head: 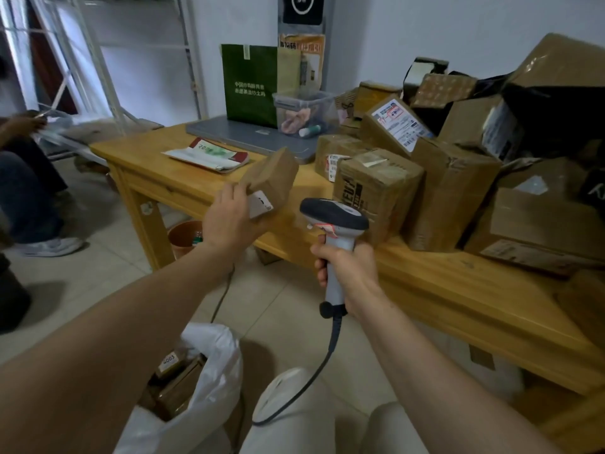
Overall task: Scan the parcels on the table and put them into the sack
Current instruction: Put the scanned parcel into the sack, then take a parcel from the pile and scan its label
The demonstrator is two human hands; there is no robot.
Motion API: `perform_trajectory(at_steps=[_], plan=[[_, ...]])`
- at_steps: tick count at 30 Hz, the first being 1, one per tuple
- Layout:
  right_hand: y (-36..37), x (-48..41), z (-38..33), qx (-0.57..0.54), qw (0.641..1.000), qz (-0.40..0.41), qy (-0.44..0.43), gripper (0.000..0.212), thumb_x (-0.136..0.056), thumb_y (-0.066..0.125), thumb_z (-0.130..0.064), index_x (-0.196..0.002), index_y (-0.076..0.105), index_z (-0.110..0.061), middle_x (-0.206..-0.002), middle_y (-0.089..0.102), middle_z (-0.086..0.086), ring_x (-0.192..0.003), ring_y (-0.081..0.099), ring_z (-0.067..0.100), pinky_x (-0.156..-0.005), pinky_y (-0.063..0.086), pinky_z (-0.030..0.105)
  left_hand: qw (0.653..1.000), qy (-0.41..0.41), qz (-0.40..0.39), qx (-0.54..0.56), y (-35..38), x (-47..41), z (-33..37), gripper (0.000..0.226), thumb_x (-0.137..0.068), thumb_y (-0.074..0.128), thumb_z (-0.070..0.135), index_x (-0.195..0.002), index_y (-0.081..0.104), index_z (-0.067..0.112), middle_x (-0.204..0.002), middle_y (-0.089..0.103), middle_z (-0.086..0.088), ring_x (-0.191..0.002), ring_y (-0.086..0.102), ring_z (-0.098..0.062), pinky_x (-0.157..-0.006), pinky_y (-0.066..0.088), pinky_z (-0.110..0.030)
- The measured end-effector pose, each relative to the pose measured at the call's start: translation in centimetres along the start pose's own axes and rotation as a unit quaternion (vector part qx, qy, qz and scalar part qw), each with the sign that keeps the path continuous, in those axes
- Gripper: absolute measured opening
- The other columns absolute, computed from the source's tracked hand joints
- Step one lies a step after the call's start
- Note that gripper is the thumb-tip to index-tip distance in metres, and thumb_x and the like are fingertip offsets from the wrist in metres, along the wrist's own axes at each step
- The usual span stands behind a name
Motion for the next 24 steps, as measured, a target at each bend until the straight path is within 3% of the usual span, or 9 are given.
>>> perform_trajectory(at_steps=[3, 6, 12, 17, 24], plan=[[0.9, -0.1, 0.0, -0.009, 1.000, -0.017, 0.002, 0.008, -0.083, 0.067, -0.005, -0.081, 0.062, -0.010, -0.056, 0.057, 0.003, -0.047, 0.051, 0.014, -0.046, 0.044, 0.026, 0.964, -0.143, 0.008, 0.225, -0.8, 0.2, -2.3, 0.076, -0.066, 0.080, 0.037, -0.129, 0.045, 0.015, -0.132, 0.045, -0.003, -0.117, 0.049, -0.018, -0.091, 0.050, -0.035], [1.8, 0.1, -0.1, -0.020, 0.999, -0.038, 0.015, 0.006, -0.084, 0.068, -0.006, -0.084, 0.064, -0.010, -0.059, 0.059, 0.005, -0.046, 0.052, 0.014, -0.044, 0.045, 0.023, 0.877, -0.245, 0.016, 0.413, -1.6, 1.2, -3.9, 0.055, -0.075, 0.078, 0.024, -0.123, 0.054, 0.016, -0.117, 0.060, 0.004, -0.101, 0.059, -0.012, -0.068, 0.053, -0.021], [3.3, 0.8, 0.1, -0.013, 0.997, -0.071, 0.016, 0.006, -0.083, 0.069, -0.008, -0.082, 0.063, -0.010, -0.060, 0.060, 0.005, -0.050, 0.053, 0.015, -0.048, 0.046, 0.026, 0.797, -0.321, 0.002, 0.512, -2.7, 2.4, -5.5, 0.027, -0.084, 0.069, 0.013, -0.111, 0.061, 0.012, -0.098, 0.066, 0.003, -0.081, 0.063, -0.007, -0.066, 0.052, -0.021], [4.1, 1.3, 0.2, -0.033, 0.995, -0.086, 0.033, 0.007, -0.081, 0.070, -0.008, -0.082, 0.064, -0.009, -0.058, 0.061, 0.004, -0.050, 0.055, 0.015, -0.048, 0.048, 0.026, 0.788, -0.334, -0.030, 0.516, -2.5, 3.0, -7.0, 0.033, -0.078, 0.076, 0.013, -0.108, 0.061, 0.014, -0.104, 0.069, -0.001, -0.101, 0.067, -0.022, -0.093, 0.054, -0.041], [4.5, 1.5, -0.6, -0.009, 0.996, -0.086, 0.010, 0.008, -0.082, 0.069, -0.010, -0.080, 0.062, -0.008, -0.060, 0.060, 0.006, -0.051, 0.054, 0.016, -0.049, 0.048, 0.026, 0.794, -0.338, -0.038, 0.503, -2.7, 3.4, -8.0, 0.052, -0.071, 0.080, 0.011, -0.115, 0.053, 0.014, -0.111, 0.068, -0.008, -0.103, 0.067, -0.026, -0.091, 0.055, -0.043]])
Point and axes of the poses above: each hand's wrist, its own x-axis away from the middle knuckle, its own y-axis out of the palm, z = x × y, the point moved 3 cm from there along -x, towards the middle knuckle
